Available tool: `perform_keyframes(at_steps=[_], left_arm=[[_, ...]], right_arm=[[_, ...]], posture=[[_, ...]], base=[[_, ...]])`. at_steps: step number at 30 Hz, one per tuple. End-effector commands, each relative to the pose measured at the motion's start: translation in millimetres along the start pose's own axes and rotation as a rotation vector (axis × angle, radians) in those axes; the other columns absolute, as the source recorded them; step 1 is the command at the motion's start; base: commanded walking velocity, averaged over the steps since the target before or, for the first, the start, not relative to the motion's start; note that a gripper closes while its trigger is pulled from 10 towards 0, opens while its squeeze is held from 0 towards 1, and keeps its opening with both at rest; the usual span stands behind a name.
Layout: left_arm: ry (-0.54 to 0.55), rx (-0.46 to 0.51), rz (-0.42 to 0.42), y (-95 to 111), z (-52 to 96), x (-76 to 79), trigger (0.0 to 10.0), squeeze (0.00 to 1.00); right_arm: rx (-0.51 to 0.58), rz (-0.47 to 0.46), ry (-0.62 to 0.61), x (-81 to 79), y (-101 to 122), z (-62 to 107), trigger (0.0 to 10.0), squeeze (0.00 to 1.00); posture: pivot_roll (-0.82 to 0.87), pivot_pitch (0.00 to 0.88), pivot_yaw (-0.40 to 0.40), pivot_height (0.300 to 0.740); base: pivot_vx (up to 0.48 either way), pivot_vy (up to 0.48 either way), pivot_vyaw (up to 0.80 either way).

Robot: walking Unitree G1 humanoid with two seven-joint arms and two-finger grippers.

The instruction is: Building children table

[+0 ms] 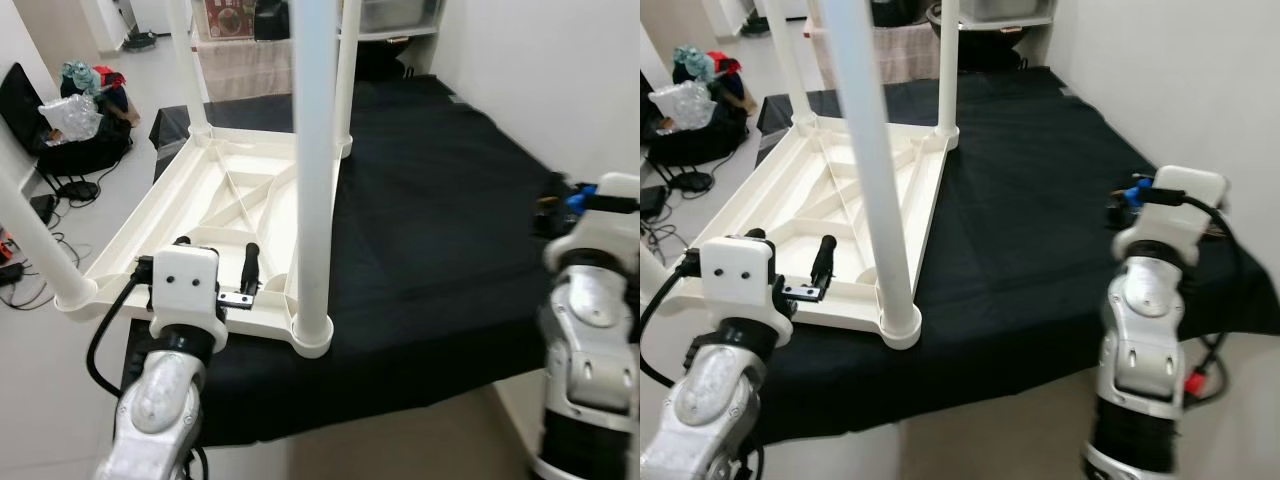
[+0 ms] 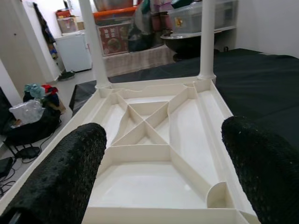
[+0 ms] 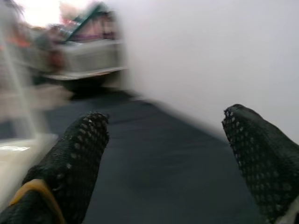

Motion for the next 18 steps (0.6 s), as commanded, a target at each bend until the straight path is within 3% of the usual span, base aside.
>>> perform_keyframes(at_steps=[1,3,5,6,7,9,11,12,13,15,17,18], left_arm=[[0.002,-0.006,-0.003,-0.7,1.5,-1.1,10.0,0.00],[-0.006,-0.005,-0.003,-0.3,1.8,-0.2,10.0,0.00],[-0.006,-0.005,-0.003,-0.3,1.8,-0.2,10.0,0.00],[-0.008,-0.006,-0.002,0.0,2.0,0.2,10.0,0.00],[-0.008,-0.006,-0.002,0.0,2.0,0.2,10.0,0.00],[-0.006,-0.006,-0.003,0.3,2.2,0.3,10.0,0.00],[-0.004,-0.006,-0.003,0.5,2.4,0.4,10.0,0.00],[-0.005,-0.009,-0.006,0.1,2.4,0.2,10.0,0.00],[-0.005,-0.009,-0.006,0.1,2.4,0.2,10.0,0.00],[-0.004,-0.011,-0.009,-0.4,2.7,-0.5,10.0,0.00],[-0.004,-0.011,-0.009,-0.4,2.7,-0.5,10.0,0.00],[0.000,-0.012,-0.009,-0.6,2.9,-1.0,10.0,0.00]], right_arm=[[-0.027,-0.154,0.078,0.9,0.3,-5.6,10.0,0.00],[-0.030,-0.273,0.202,6.6,9.4,-14.3,10.0,0.00],[-0.030,-0.273,0.202,6.6,9.4,-14.3,10.0,0.00],[-0.010,-0.228,0.237,19.7,17.0,-20.7,10.0,0.00],[-0.010,-0.228,0.237,19.7,17.0,-20.7,10.0,0.00],[-0.007,-0.163,0.184,44.9,20.5,-29.6,10.0,0.00],[-0.044,-0.201,0.196,54.1,18.5,-32.2,10.0,0.00],[-0.119,-0.273,0.274,55.8,14.0,-31.0,10.0,0.00],[-0.119,-0.273,0.274,55.8,14.0,-31.0,10.0,0.00],[-0.219,-0.344,0.501,45.5,11.3,-17.7,10.0,0.00],[-0.219,-0.344,0.501,45.5,11.3,-17.7,10.0,0.00],[-0.233,-0.391,0.651,36.6,17.0,-6.4,10.0,0.00]], posture=[[0.04,0.050,-0.038,0.740],[0.04,0.051,-0.040,0.740],[0.04,0.051,-0.040,0.740],[0.04,0.053,-0.043,0.740],[0.04,0.053,-0.043,0.740],[0.04,0.055,-0.046,0.740],[0.04,0.058,-0.045,0.740],[0.04,0.061,-0.046,0.740],[0.04,0.061,-0.046,0.740],[0.04,0.063,-0.044,0.740],[0.04,0.063,-0.044,0.740],[0.04,0.063,-0.044,0.740]], base=[[0.000,0.000,0.00],[0.000,0.000,0.00],[0.000,0.000,0.00],[0.000,0.000,0.00],[0.000,0.000,0.00],[0.000,0.000,0.00],[0.000,0.000,0.00],[0.000,0.000,0.00],[0.000,0.000,0.00],[0.000,0.000,0.00],[0.000,0.000,0.00],[0.000,0.000,0.00]])
Point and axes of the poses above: a point about 5 cm out from each wrist's last joint towards the gripper, its own z axis pointing back from the gripper into the wrist, its own y axis along the axis of the wrist's last joint, x = y × z, the point moved 2 cm from there along -z, pointing out of the wrist towards the gripper, and after that the axes turned 8 degrees about -z, right-handed, at the moved point
